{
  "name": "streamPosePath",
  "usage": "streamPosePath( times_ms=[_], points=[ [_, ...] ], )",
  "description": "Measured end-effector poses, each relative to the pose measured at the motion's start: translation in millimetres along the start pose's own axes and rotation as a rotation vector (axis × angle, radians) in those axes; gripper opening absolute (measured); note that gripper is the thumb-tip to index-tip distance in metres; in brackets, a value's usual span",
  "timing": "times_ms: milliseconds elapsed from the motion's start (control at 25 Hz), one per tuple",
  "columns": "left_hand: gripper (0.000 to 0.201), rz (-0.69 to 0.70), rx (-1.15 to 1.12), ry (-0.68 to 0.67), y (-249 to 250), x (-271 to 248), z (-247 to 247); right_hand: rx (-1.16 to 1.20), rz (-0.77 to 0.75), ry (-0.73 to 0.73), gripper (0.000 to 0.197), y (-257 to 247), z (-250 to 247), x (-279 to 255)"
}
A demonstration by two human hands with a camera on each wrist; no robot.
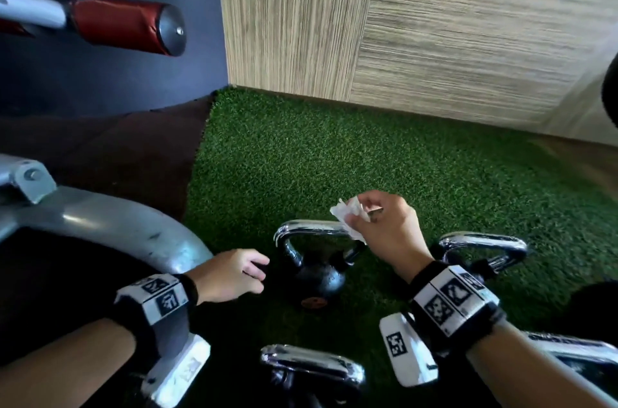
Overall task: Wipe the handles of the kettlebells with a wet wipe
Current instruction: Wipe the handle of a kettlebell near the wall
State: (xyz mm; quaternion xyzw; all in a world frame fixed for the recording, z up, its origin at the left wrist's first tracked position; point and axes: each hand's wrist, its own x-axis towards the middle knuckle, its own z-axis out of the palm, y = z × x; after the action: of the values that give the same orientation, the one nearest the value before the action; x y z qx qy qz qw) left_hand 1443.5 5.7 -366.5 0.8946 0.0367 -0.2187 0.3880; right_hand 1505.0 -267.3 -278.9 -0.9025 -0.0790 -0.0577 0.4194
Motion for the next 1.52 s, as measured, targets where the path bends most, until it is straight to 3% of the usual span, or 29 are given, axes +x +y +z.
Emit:
streamPosePath(
  times_ms=[120,280,400,640,840,1000,1200,1320,1400,1520],
  points=[
    [0.074,-0.128,-0.224,0.064,8.8,22.8,14.3,0.07,-0.072,-0.001,0.029,-9.1,0.2,7.6],
    [0.06,-0.11,-0.001,0.141,17.3,35.2,26.5,0.083,-0.004,-0.07,0.026,-14.1,10.4,7.9],
    [0.054,-0.128,-0.085,0.204,26.1,40.2,31.8,-0.05,-0.081,-0.194,0.037,-10.5,10.7,5.5],
    [0.063,-0.09,-0.32,0.157,16.4,62.2,50.5,-0.138,-0.245,-0.101,0.012,-6.0,25.4,2.4],
    [0.056,-0.065,-0.265,0.163,14.6,74.6,44.7,-0.318,-0.29,-0.198,0.025,-2.0,53.2,6.5],
    [0.061,-0.05,-0.311,0.166,8.9,77.8,48.0,-0.296,-0.17,-0.086,0.023,16.7,28.5,4.1],
    [0.067,-0.026,-0.305,0.176,6.9,74.7,52.0,-0.37,-0.243,-0.14,0.028,12.7,33.2,2.4],
    [0.066,-0.008,-0.251,0.168,8.2,73.5,51.1,-0.299,-0.139,0.002,0.026,29.1,30.3,-4.8],
    [0.064,0.002,-0.199,0.154,8.8,73.3,48.6,-0.211,-0.029,0.091,0.038,39.9,19.4,-3.6],
    [0.064,0.031,-0.152,0.156,7.9,74.0,44.9,-0.188,-0.028,0.062,0.055,35.9,12.5,-4.2]
  ],
)
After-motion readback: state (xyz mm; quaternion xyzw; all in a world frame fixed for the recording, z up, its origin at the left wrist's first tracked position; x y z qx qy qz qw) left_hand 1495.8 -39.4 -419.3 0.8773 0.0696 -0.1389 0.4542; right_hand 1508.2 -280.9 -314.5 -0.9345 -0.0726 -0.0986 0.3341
